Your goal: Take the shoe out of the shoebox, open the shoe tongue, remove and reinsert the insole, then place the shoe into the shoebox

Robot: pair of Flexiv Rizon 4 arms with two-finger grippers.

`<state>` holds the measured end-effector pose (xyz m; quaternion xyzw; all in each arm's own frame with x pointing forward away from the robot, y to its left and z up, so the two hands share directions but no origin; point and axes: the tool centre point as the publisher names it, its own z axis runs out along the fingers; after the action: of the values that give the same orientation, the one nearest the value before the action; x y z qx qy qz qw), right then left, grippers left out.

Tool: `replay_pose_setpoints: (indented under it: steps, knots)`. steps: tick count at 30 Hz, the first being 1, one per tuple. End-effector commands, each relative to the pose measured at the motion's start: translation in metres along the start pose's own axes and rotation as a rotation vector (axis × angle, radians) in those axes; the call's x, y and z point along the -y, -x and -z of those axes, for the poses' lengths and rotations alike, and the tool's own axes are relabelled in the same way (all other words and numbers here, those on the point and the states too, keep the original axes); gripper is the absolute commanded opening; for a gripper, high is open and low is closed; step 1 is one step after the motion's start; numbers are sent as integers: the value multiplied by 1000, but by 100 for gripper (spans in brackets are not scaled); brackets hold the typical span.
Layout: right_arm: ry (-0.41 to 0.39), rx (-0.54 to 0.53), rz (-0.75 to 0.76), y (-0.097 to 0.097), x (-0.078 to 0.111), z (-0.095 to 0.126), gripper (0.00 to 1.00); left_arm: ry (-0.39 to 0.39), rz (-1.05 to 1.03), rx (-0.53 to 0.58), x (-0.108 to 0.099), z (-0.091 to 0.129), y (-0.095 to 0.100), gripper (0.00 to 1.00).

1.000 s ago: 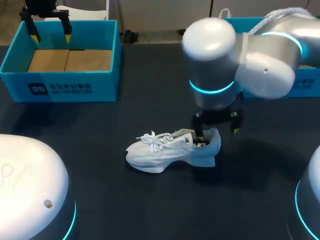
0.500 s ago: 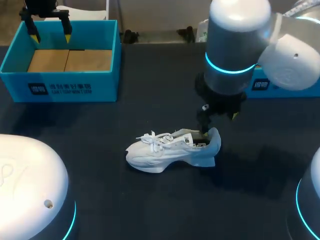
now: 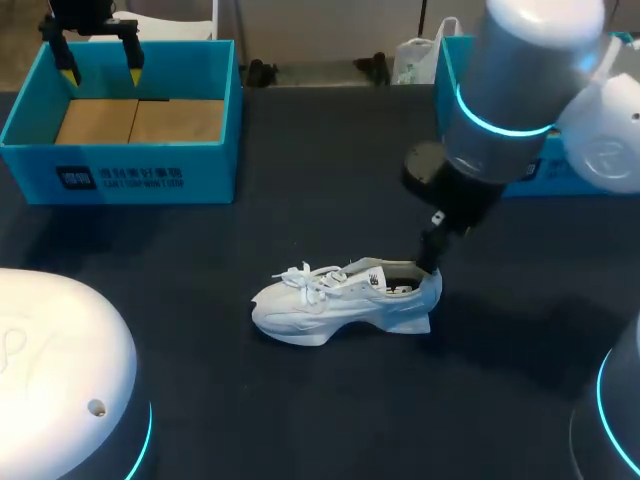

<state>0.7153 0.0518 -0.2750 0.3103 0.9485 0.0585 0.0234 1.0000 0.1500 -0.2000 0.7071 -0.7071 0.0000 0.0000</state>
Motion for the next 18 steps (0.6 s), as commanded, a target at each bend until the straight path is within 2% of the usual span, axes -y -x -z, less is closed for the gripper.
replay_pose_setpoints:
  steps: [1, 3, 5, 7, 8, 18]
  knots:
    - [241, -20, 364, 4, 24, -6, 100, 0, 0, 0, 0, 0, 0, 100]
    - [303, -50, 477, 6, 23, -10, 100, 0, 0, 0, 0, 0, 0, 100]
    - [320, -66, 563, 9, 21, -14, 100, 0, 0, 0, 0, 0, 0, 100]
    - [323, -102, 670, 12, 17, -18, 100, 0, 0, 0, 0, 0, 0, 100]
    - [291, -133, 701, 15, 16, -22, 100, 0, 0, 0, 0, 0, 0, 100]
    - [291, -133, 701, 15, 16, -22, 100, 0, 0, 0, 0, 0, 0, 100]
